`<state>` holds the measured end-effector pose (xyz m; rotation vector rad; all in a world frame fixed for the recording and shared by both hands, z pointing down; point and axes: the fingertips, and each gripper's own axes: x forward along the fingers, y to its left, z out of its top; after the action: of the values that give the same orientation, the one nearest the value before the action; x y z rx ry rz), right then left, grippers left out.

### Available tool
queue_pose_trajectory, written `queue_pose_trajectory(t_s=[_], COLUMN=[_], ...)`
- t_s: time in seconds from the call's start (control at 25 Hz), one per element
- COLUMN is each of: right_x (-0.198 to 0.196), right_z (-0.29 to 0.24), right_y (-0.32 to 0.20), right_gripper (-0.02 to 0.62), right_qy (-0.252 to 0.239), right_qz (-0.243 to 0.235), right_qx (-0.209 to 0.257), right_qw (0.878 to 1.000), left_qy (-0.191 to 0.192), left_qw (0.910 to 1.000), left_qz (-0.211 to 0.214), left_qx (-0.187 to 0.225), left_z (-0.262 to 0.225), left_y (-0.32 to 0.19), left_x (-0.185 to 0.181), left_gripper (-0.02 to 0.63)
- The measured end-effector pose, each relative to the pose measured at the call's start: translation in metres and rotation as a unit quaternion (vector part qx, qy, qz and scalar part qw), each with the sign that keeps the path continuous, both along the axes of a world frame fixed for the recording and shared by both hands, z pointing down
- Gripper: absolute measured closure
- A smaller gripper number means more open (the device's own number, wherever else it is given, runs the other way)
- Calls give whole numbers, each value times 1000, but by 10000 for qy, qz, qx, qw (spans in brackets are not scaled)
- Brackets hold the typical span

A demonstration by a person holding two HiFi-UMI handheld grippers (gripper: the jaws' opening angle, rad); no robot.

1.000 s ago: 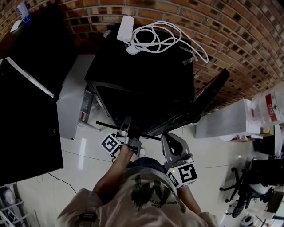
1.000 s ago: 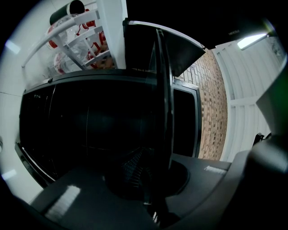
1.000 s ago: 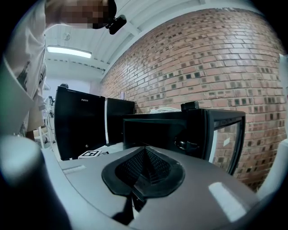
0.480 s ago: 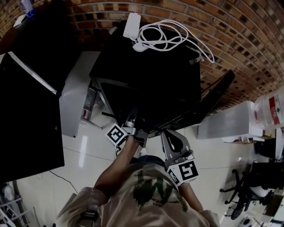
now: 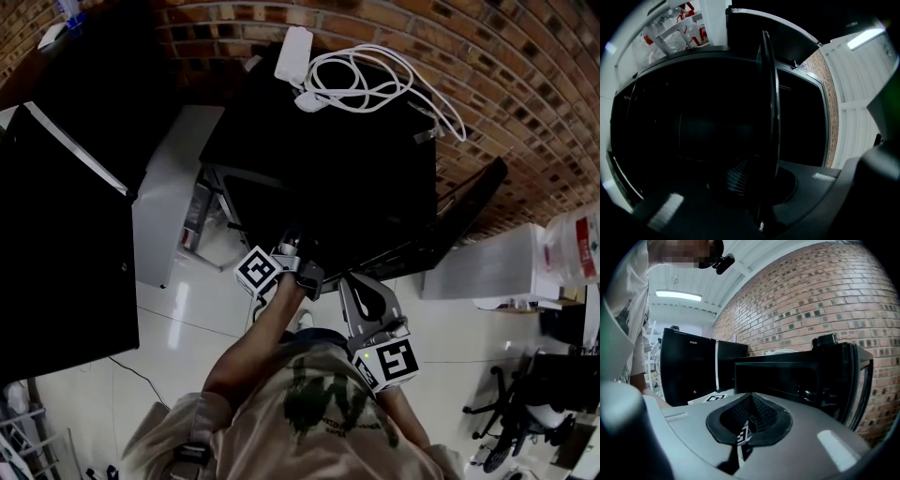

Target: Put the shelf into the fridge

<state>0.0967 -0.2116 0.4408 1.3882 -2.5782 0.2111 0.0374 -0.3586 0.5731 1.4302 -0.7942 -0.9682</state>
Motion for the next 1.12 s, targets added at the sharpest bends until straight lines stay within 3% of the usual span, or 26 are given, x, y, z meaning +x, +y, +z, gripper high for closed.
queue_pose_trajectory(t_s=[1.12], right_x=[-13], right_z=[0], right_y=[-33], right_gripper=[595], right_qy=[-57], right_qz=[-252], right_qx=[85], right_qw=[9996], left_qy=[-58], left_qw=[9999], left_qz=[-112], left_qx=[105], left_z=[-8], left_y=[-60], left_x=[18], left_gripper=[592])
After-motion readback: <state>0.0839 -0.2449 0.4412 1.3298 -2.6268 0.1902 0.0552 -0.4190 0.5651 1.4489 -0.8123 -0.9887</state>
